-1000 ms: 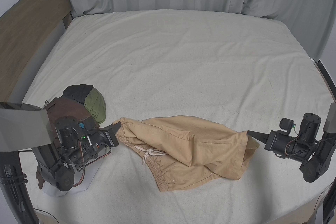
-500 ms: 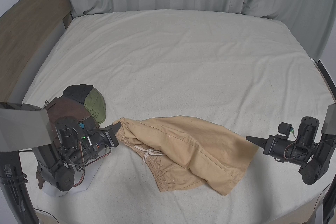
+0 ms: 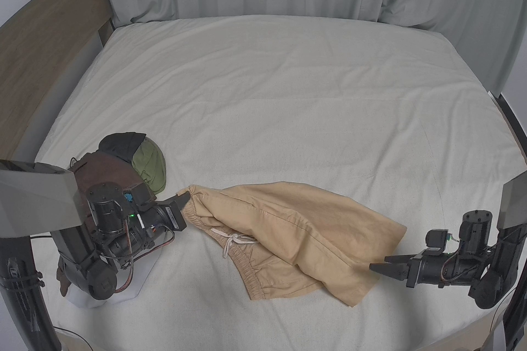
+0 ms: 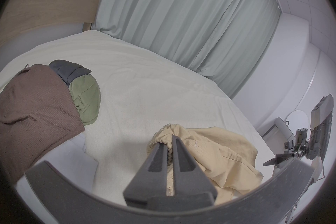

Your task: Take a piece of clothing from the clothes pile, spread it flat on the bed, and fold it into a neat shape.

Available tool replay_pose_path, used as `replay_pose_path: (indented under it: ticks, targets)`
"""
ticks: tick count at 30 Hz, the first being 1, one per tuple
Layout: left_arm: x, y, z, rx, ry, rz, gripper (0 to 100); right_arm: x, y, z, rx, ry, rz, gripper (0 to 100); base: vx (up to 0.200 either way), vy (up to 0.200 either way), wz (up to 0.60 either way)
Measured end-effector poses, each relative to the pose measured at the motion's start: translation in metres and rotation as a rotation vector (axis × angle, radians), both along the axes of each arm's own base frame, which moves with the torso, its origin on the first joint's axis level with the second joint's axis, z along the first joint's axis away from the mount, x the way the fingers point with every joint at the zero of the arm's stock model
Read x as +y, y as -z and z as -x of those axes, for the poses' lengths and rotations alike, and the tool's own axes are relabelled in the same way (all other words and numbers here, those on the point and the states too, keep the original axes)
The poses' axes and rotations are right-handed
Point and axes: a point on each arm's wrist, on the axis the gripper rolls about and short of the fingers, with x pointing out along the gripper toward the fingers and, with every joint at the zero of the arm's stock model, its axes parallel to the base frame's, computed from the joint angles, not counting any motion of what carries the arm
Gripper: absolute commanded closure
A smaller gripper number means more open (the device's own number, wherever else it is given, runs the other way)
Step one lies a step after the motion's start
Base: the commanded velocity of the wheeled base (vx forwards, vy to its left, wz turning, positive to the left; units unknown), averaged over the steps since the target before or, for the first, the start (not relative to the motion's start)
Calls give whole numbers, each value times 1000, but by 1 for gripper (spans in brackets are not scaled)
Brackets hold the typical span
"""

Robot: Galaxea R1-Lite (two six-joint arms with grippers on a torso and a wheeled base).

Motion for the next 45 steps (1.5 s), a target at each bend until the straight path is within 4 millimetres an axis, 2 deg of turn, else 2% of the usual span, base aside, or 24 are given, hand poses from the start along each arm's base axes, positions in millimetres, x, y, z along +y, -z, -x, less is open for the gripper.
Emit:
replay_pose_path:
  ticks: [7,22,36,45]
  targets:
    - [0,0,0,1,0,-1,100,1,16,6,125,-10,29,0,0,0,0]
    - [0,1,0,3,0,0,100,10,33,2,146,-34,39,0,0,0,0]
    - [0,1,0,4,0,-1,100,19,43,6,189,-70,57,0,0,0,0]
    - [0,1,0,4,0,-1,100,26,39,-9,155,-33,19,0,0,0,0]
